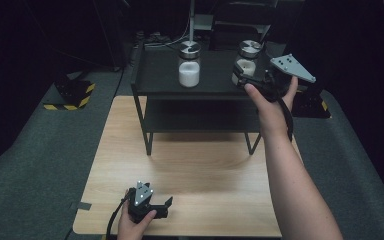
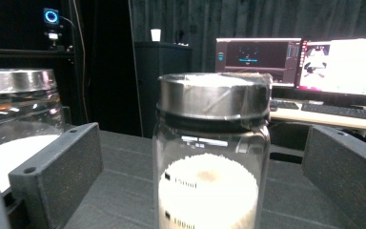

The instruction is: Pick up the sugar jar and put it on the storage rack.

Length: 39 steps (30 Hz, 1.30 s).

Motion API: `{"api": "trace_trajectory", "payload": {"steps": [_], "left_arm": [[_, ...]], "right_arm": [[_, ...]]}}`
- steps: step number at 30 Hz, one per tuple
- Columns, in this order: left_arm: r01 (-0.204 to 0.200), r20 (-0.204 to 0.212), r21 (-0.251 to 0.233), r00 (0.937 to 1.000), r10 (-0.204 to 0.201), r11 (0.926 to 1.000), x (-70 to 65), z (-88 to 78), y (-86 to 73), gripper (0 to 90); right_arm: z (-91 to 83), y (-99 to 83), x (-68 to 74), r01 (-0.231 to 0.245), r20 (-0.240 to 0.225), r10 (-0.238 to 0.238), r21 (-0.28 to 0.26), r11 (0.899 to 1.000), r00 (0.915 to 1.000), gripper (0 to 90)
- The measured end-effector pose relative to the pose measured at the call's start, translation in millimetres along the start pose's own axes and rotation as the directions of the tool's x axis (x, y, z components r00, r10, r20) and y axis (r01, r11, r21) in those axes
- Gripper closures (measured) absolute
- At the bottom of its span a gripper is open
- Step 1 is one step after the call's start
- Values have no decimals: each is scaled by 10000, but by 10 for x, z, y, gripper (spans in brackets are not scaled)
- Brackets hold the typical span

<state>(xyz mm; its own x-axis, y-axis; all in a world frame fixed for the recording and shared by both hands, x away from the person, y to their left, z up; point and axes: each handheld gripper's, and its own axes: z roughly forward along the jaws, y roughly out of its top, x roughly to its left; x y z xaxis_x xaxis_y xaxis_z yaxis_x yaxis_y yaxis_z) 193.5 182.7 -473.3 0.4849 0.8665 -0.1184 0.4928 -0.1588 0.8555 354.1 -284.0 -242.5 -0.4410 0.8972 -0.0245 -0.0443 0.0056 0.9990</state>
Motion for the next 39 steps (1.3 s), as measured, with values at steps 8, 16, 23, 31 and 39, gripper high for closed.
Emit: {"api": "trace_trajectory", "payload": {"steps": [8, 16, 23, 31, 39], "left_arm": [[-66, -22, 13, 10000, 66, 10000, -10, 1, 3, 8], [-32, -27, 32, 10000, 32, 10000, -10, 4, 6, 8], [-64, -34, 38, 10000, 65, 10000, -13, 4, 7, 8], [-68, -41, 29, 10000, 68, 10000, -15, 4, 6, 7], [-42, -48, 19, 10000, 42, 10000, -14, 3, 4, 8]], "right_arm": [[-155, -91, -24, -33, -126, 30, -237, 9997, 9999, 0], [-351, -206, 19, 129, -473, -151, -448, 9989, 9988, 0], [-543, -332, 46, 300, -741, -337, -514, 9982, 9967, 0], [-768, -517, 77, 445, -991, -491, -485, 9978, 9939, 0], [-996, -769, 76, 479, -1135, -519, -377, 9981, 9922, 0]]}}
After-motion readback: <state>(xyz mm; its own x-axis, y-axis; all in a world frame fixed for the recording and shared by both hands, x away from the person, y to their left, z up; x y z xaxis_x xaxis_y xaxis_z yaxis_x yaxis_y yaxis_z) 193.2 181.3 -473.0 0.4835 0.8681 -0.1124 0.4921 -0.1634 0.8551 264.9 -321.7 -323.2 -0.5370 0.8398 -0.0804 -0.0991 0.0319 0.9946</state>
